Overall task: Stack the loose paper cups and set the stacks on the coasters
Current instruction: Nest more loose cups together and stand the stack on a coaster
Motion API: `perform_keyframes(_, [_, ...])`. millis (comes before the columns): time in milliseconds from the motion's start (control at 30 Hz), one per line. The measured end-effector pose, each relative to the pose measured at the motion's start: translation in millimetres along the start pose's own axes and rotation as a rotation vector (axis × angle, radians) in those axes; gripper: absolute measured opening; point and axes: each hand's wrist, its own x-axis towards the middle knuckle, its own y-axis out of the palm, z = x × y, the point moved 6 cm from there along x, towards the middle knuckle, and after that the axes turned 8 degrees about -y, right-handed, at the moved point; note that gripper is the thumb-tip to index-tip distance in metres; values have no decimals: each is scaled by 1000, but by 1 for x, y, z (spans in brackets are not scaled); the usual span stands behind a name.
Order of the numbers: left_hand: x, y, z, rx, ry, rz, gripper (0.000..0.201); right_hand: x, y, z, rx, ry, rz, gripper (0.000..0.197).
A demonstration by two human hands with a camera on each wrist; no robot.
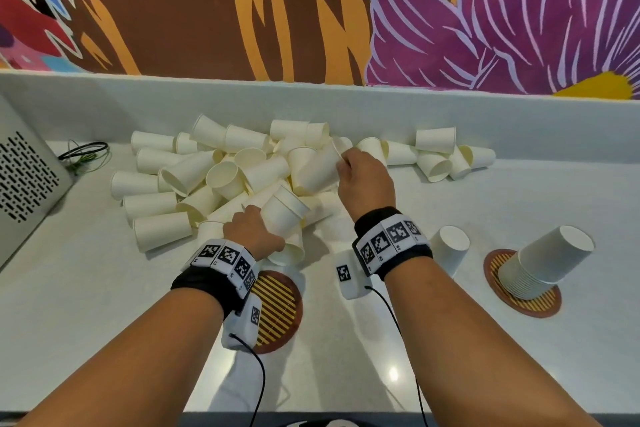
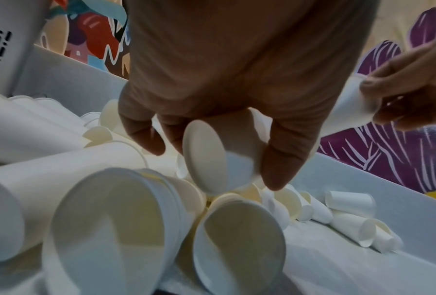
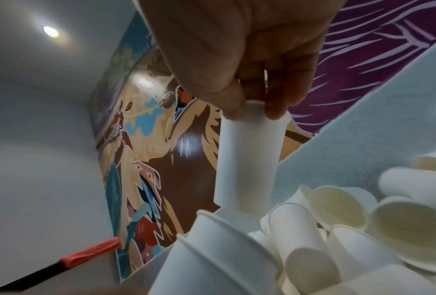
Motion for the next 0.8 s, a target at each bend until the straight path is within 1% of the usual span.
perform_keyframes(67, [-2,0,-3,-10,26,-8,76,1,-2,11,35,-35,-7,20])
perform_keyframes(100, [-2,-1,-4,-26,40,-13,76,0,1,16,49,-56,24,21])
perform_keyframes(167, [-2,-5,-6,-68,65,-20,77,-5,19,26,108,-90,160,22])
perform_keyframes(233, [-1,-8,-4,-111,69,-24,79,-14,37,33,240,-91,292,24])
perform_keyframes(300, [5,-10,4,-147,60,-44,77,-19,48,33,287,-66,302,33])
perform_keyframes(367, [3,-16,11,-181,47,-65,69,-25,57,26,243,-2,278,33])
perform_keyframes(400, [2,-19,14,-195,40,-72,64,-30,65,21,235,41,307,31])
perform_keyframes(433, [1,-21,17,-205,27,-79,61,-38,76,17,226,74,382,30])
perform_keyframes(500, [-1,-23,24,-216,15,-95,65,-59,100,18,153,72,588,39])
perform_keyframes(533, [-1,-23,25,-219,20,-100,68,-68,110,19,103,58,657,44])
perform_keyframes(567, [-2,-23,27,-221,28,-100,71,-74,118,19,66,51,687,45])
perform_keyframes(633, [-3,-23,30,-216,36,-95,72,-81,124,19,13,53,660,40])
perform_keyframes(733, [-3,-22,34,-209,45,-89,70,-75,119,17,-28,7,547,21])
perform_keyframes(800, [-4,-22,36,-219,42,-67,66,-66,107,14,-19,10,460,13])
